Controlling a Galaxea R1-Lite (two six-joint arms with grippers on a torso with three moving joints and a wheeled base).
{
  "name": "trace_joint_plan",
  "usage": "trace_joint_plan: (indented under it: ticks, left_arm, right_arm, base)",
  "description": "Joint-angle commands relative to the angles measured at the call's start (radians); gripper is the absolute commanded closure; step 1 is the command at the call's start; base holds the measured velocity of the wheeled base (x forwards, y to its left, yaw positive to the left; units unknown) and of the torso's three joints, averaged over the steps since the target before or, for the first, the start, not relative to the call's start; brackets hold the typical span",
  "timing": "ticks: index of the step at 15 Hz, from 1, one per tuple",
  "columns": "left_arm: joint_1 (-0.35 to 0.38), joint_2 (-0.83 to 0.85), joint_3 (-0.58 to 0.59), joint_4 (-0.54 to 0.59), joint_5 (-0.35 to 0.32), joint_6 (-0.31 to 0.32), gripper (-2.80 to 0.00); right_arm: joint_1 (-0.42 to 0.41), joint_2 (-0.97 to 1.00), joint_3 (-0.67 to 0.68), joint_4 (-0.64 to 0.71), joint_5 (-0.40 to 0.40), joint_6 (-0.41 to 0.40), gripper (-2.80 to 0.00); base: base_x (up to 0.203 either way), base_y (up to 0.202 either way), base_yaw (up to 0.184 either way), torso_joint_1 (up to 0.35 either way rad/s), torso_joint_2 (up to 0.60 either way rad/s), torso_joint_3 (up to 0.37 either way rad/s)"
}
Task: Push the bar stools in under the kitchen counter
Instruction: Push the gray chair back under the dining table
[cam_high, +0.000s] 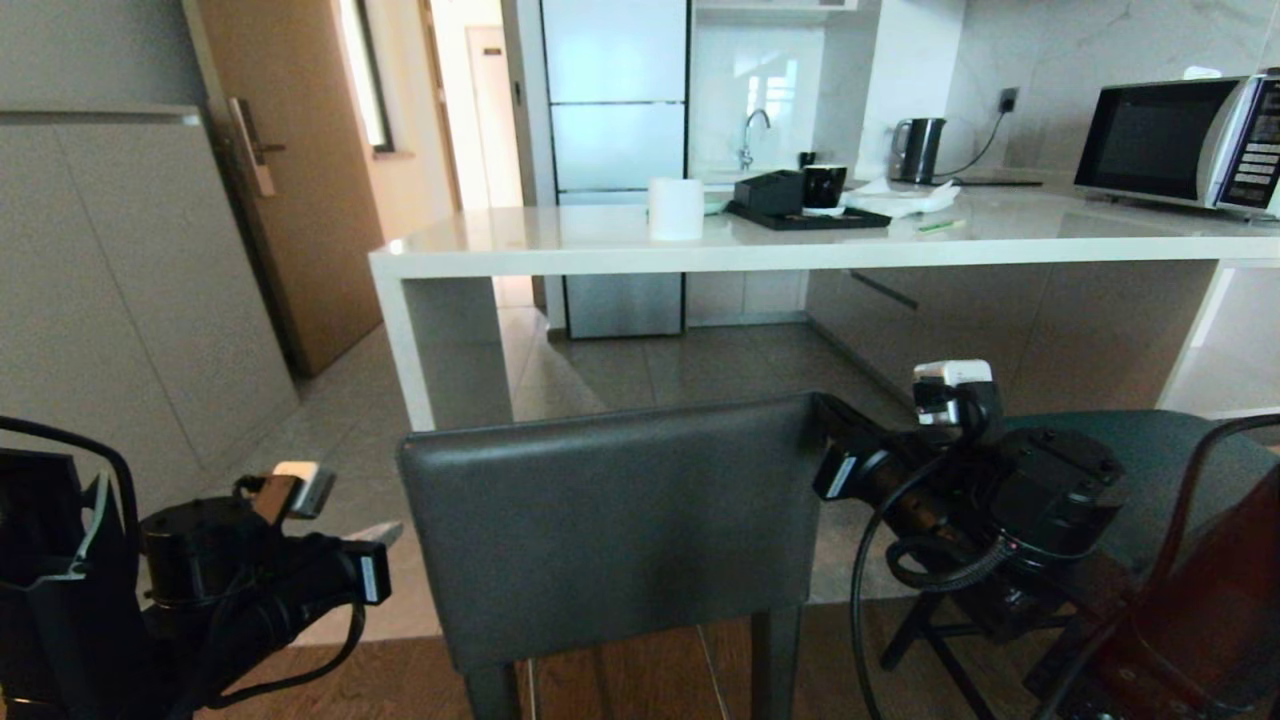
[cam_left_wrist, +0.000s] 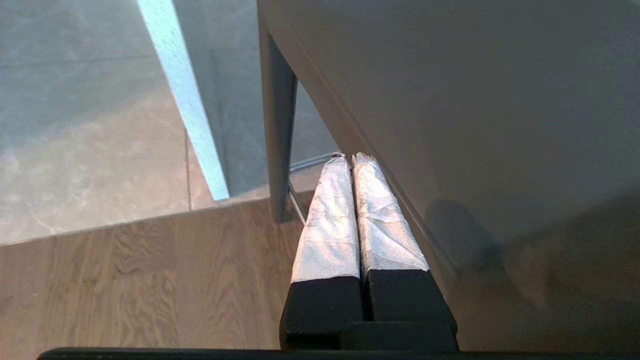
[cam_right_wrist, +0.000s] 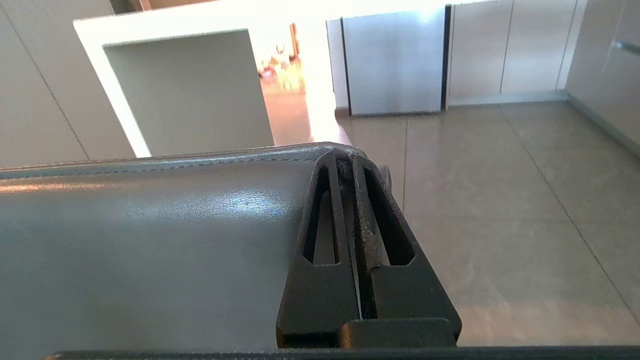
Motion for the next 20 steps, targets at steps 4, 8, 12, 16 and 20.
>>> trace_joint_plan:
  ticks: [4,8,12,16,20]
  left_arm:
    - [0.008,-0.02,0.001,-0.009,0.002,0.001,0.0]
    - [0.006,-0.018,-0.008,-0.009,0.007,0.004,0.0]
    - [0.0,-0.018,-0.007,-0.009,0.008,0.004,0.0]
    - [0.006,-0.015,-0.004,-0.009,0.007,0.002,0.0]
    - [-0.006,-0.027,-0.002,-0.009,0.007,0.002,0.0]
  right_arm:
    - [0.012,0.035,-0.022,-0.012,0.009,-0.007,0.0]
    - [0.029,-0.01,0.052,-0.012,0.008,-0.009,0.0]
    - [0.145,-0.038,0.089,-0.012,-0.002,-0.01,0.0]
    - [0.24,-0.05,0.085,-0.012,-0.006,-0.011,0.0]
    - [0.25,-0.04,0.099,-0.012,-0.008,-0.005,0.0]
  base:
    - [0.0,0.0,0.0,0.0,0.0,0.0]
    - [0.0,0.0,0.0,0.0,0.0,0.0]
    - [0.0,0.0,0.0,0.0,0.0,0.0]
    - [0.0,0.0,0.0,0.0,0.0,0.0]
    - [0.0,0.0,0.0,0.0,0.0,0.0]
